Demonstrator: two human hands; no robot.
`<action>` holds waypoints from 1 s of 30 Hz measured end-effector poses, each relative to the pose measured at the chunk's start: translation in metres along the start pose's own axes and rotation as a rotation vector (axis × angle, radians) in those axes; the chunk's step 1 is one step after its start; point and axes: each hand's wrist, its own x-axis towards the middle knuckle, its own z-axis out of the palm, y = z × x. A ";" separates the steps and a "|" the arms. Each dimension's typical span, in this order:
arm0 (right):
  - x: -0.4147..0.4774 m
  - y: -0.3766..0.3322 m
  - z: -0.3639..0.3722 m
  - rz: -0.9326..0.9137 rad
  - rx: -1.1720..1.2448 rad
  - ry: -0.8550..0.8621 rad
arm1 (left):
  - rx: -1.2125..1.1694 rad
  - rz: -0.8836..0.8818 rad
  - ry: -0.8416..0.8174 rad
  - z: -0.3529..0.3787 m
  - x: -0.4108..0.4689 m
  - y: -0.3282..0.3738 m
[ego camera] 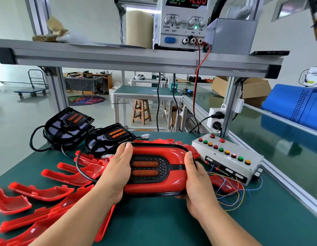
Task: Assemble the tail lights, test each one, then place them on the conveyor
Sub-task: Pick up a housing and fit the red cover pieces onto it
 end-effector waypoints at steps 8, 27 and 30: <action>0.002 -0.005 0.000 -0.005 -0.017 0.090 | 0.104 0.002 -0.112 -0.008 0.000 0.008; 0.006 -0.009 -0.007 0.035 -0.058 0.128 | 0.126 -0.118 0.604 -0.131 0.065 0.020; 0.006 -0.009 -0.007 0.041 -0.053 0.129 | -0.500 -0.149 0.507 -0.132 0.057 0.036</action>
